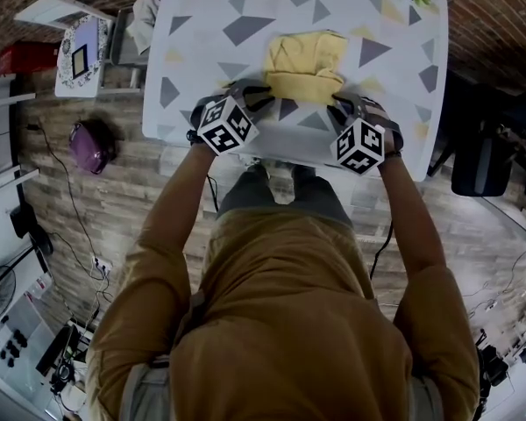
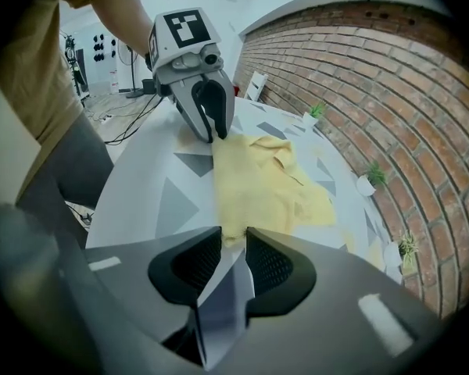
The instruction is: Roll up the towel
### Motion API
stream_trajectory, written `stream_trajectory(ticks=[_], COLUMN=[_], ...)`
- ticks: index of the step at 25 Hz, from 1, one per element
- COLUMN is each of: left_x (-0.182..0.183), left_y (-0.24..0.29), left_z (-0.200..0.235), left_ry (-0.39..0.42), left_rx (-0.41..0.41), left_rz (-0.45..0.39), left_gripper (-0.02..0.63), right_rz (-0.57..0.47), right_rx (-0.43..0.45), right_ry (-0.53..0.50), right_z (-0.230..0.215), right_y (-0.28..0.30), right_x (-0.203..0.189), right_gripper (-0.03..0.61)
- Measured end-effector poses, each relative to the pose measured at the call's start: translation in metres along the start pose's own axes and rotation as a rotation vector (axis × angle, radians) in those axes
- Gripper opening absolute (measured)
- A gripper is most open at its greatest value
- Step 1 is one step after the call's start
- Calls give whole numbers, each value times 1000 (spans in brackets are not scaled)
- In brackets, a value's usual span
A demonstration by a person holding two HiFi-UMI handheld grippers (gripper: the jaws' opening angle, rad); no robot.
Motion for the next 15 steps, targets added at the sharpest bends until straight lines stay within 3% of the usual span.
stream_trajectory(ticks=[8,15], left_x=[0,2], left_y=[0,-5], left_z=[1,-6], left_ry=[11,15], left_rx=[10,16], left_rz=[-2,-20], left_gripper=[124,97], right_rz=[-3,-39], right_rx=[-13,-15], right_ry=[23,103], right_z=[0,3], right_y=[0,-12], right_x=[0,6], right_gripper=[60,52])
Point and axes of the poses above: the fingertips, and each gripper's own axes: y forward along the fingers, z to its left, x out of its top, the point moved 3 cm from there along -y, backward along the fingers, and after that the axes turned 13 degrees about -z, right-handed, at the moved point
